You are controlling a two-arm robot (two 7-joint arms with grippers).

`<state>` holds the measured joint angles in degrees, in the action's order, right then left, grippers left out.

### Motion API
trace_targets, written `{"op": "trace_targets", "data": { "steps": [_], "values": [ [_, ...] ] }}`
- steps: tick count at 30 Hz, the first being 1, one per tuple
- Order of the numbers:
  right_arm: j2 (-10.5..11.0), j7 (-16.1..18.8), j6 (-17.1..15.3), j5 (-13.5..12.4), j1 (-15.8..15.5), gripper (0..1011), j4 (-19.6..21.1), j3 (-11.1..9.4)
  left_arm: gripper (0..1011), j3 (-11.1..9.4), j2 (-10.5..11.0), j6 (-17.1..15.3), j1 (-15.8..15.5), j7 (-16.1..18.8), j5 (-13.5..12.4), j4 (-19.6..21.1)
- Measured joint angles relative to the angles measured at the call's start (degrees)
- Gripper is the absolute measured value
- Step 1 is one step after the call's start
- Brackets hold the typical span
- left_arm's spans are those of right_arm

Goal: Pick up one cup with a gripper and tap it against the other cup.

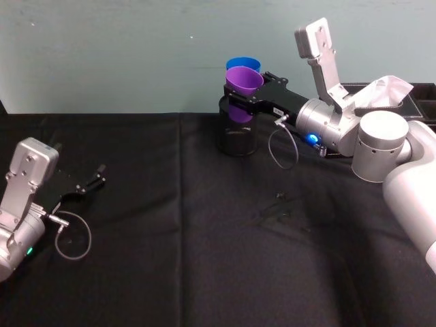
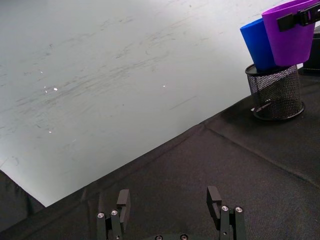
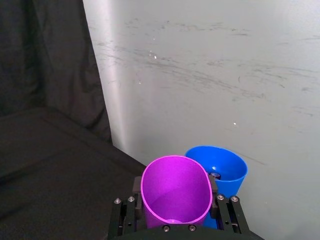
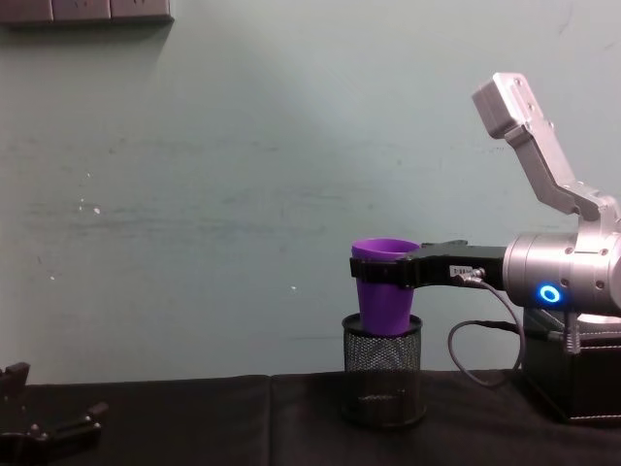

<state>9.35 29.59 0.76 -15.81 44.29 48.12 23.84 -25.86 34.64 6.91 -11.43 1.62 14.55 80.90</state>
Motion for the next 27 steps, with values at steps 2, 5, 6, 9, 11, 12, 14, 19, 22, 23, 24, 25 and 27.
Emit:
{"op": "trace_targets", "data": {
  "steps": [2, 5, 6, 9, 11, 12, 14, 19, 22, 23, 24, 25, 27],
  "values": [
    [0.00, 0.00, 0.00, 0.00, 0.00, 723, 0.00, 0.00, 1000, 0.00, 0.00, 0.00, 0.00, 0.00, 0.00, 0.00],
    [0.00, 0.00, 0.00, 0.00, 0.00, 723, 0.00, 0.00, 1000, 0.00, 0.00, 0.00, 0.00, 0.00, 0.00, 0.00],
    [0.00, 0.00, 0.00, 0.00, -0.01, 723, 0.00, 0.00, 1000, 0.00, 0.00, 0.00, 0.00, 0.00, 0.00, 0.00],
    [0.00, 0.00, 0.00, 0.00, -0.01, 723, 0.00, 0.00, 1000, 0.00, 0.00, 0.00, 0.00, 0.00, 0.00, 0.00],
    [0.00, 0.00, 0.00, 0.00, 0.00, 723, 0.00, 0.00, 1000, 0.00, 0.00, 0.00, 0.00, 0.00, 0.00, 0.00],
    [0.00, 0.00, 0.00, 0.00, -0.01, 723, 0.00, 0.00, 1000, 0.00, 0.00, 0.00, 0.00, 0.00, 0.00, 0.00],
    [0.00, 0.00, 0.00, 0.00, 0.00, 723, 0.00, 0.00, 1000, 0.00, 0.00, 0.00, 0.00, 0.00, 0.00, 0.00],
    [0.00, 0.00, 0.00, 0.00, 0.00, 723, 0.00, 0.00, 1000, 0.00, 0.00, 0.00, 0.00, 0.00, 0.00, 0.00],
    [0.00, 0.00, 0.00, 0.00, 0.00, 723, 0.00, 0.00, 1000, 0.00, 0.00, 0.00, 0.00, 0.00, 0.00, 0.00],
    [0.00, 0.00, 0.00, 0.00, 0.00, 723, 0.00, 0.00, 1000, 0.00, 0.00, 0.00, 0.00, 0.00, 0.00, 0.00],
    [0.00, 0.00, 0.00, 0.00, -0.01, 723, 0.00, 0.00, 1000, 0.00, 0.00, 0.00, 0.00, 0.00, 0.00, 0.00],
    [0.00, 0.00, 0.00, 0.00, -0.01, 723, 0.00, 0.00, 1000, 0.00, 0.00, 0.00, 0.00, 0.00, 0.00, 0.00],
    [0.00, 0.00, 0.00, 0.00, 0.00, 723, 0.00, 0.00, 1000, 0.00, 0.00, 0.00, 0.00, 0.00, 0.00, 0.00]
  ]
}}
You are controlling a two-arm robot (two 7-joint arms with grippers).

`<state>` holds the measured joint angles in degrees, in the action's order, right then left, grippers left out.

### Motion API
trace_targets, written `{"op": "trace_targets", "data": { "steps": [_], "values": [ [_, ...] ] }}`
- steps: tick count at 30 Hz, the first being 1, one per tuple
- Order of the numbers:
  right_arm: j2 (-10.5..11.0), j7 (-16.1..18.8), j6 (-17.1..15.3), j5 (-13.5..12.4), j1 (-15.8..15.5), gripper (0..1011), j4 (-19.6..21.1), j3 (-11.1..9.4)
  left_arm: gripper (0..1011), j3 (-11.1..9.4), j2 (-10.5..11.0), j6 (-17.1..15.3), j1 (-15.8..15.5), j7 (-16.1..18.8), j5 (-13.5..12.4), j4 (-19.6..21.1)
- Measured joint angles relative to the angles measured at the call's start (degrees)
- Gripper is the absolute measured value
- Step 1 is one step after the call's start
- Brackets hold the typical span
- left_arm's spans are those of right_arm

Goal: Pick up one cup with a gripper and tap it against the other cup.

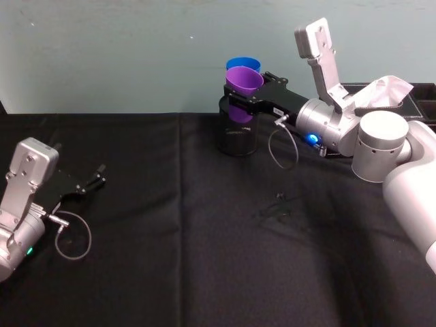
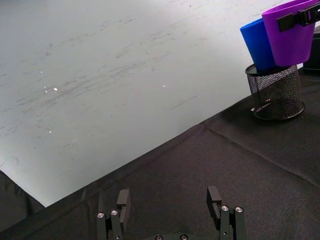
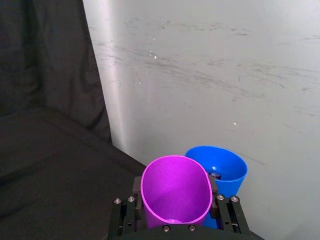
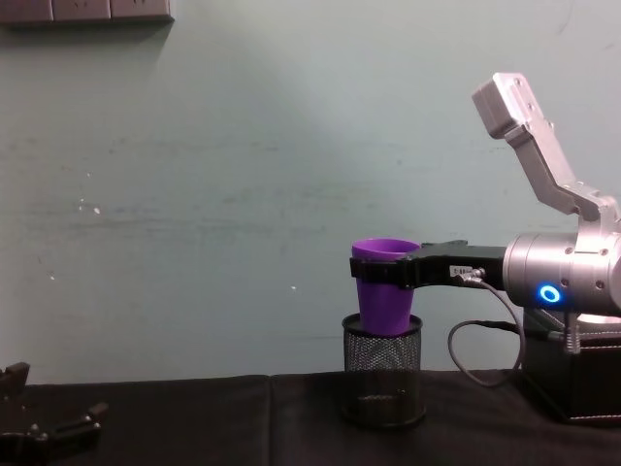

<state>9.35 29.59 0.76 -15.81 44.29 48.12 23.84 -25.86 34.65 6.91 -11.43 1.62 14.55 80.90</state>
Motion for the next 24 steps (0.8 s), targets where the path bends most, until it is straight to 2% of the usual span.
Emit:
{"op": "trace_targets", "data": {
  "steps": [24],
  "values": [
    [0.00, 0.00, 0.00, 0.00, 0.00, 723, 0.00, 0.00, 1000, 0.00, 0.00, 0.00, 0.00, 0.00, 0.00, 0.00]
  ]
}}
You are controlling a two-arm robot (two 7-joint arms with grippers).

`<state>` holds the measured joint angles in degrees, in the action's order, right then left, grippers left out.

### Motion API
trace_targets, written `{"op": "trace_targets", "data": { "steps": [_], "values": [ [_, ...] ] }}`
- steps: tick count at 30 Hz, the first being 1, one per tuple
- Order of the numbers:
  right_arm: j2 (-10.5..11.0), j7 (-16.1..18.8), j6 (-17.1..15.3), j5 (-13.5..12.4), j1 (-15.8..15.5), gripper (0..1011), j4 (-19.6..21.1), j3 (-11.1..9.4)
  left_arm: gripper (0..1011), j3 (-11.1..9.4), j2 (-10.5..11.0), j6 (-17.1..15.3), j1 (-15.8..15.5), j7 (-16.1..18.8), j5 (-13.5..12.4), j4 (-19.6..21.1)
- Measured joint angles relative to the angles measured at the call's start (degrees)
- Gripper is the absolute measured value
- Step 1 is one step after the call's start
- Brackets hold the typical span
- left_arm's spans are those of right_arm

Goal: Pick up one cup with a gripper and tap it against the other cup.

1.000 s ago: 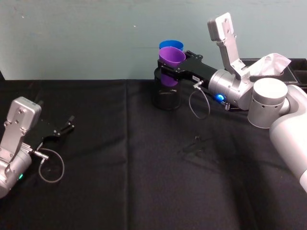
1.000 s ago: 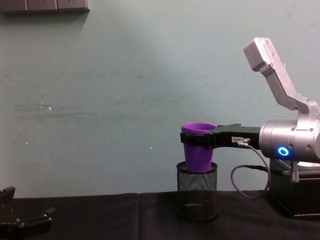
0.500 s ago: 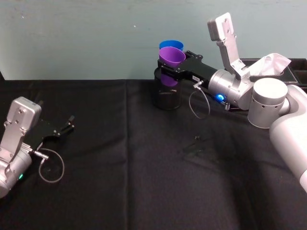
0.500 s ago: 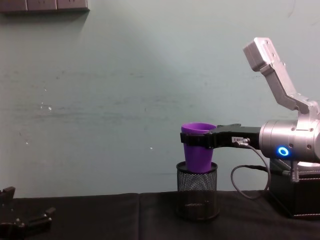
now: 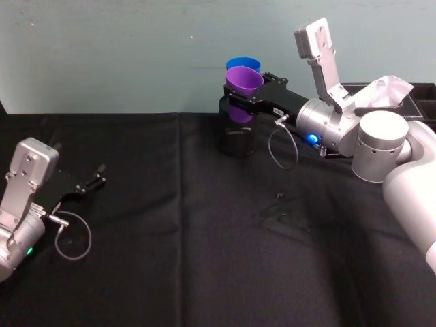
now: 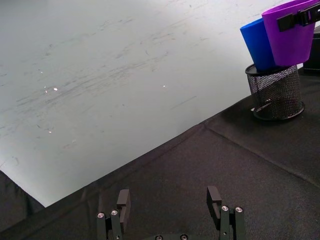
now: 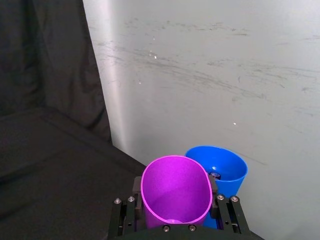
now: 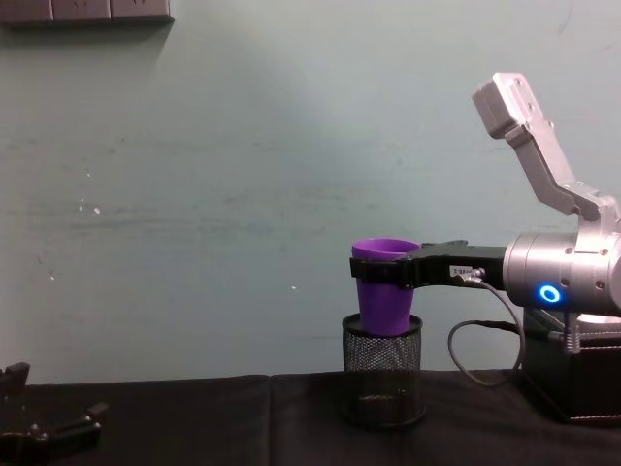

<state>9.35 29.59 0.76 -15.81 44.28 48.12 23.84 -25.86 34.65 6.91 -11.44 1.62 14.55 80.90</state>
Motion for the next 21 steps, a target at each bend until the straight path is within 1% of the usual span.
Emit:
{"op": "trace_targets", "data": {
  "steps": [21],
  "values": [
    [0.00, 0.00, 0.00, 0.00, 0.00, 723, 0.00, 0.00, 1000, 0.00, 0.00, 0.00, 0.00, 0.00, -0.01, 0.00]
  ]
}}
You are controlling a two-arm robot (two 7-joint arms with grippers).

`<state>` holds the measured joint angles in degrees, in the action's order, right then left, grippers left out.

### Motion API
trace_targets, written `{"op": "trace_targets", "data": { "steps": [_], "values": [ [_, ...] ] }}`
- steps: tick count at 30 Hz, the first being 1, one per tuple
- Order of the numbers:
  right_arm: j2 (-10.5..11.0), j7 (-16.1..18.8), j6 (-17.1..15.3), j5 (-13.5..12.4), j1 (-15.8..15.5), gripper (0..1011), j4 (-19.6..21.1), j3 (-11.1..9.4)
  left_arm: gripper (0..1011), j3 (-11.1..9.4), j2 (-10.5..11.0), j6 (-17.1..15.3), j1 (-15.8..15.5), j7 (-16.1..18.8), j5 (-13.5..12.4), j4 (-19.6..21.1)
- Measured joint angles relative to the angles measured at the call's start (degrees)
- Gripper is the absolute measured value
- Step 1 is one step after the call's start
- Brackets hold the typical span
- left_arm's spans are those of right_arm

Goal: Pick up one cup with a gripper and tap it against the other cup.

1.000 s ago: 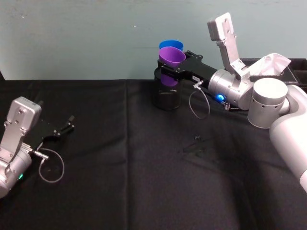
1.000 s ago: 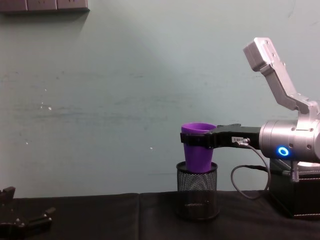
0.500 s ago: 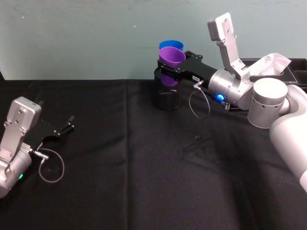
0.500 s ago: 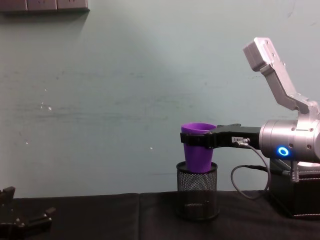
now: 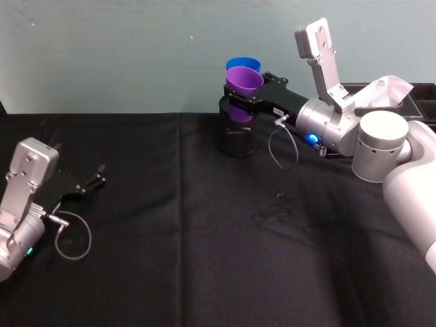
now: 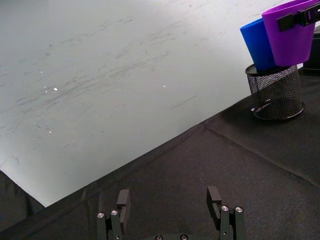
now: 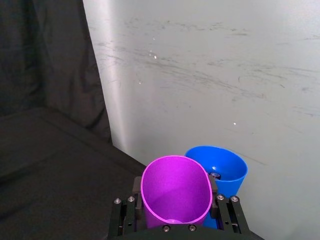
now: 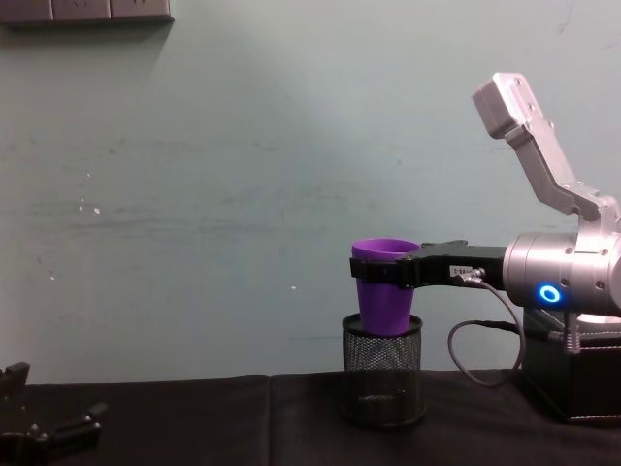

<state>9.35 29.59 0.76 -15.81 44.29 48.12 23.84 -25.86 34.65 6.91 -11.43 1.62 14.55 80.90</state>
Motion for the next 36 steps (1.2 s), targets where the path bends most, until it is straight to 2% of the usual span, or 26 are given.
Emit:
{"op": "trace_targets", "data": {
  "steps": [23, 32, 36],
  "values": [
    [0.00, 0.00, 0.00, 0.00, 0.00, 723, 0.00, 0.00, 1000, 0.00, 0.00, 0.00, 0.00, 0.00, 0.00, 0.00],
    [0.95, 0.77, -0.87, -1.02, -2.24, 723, 4.01, -0.22, 1000, 0.00, 0.00, 0.00, 0.00, 0.00, 0.00, 0.00],
    [1.85, 1.04, -2.36, -1.81, -3.91, 723, 7.42, -0.20, 1000, 0.00, 0.00, 0.00, 0.00, 0.00, 0.00, 0.00]
  ]
}}
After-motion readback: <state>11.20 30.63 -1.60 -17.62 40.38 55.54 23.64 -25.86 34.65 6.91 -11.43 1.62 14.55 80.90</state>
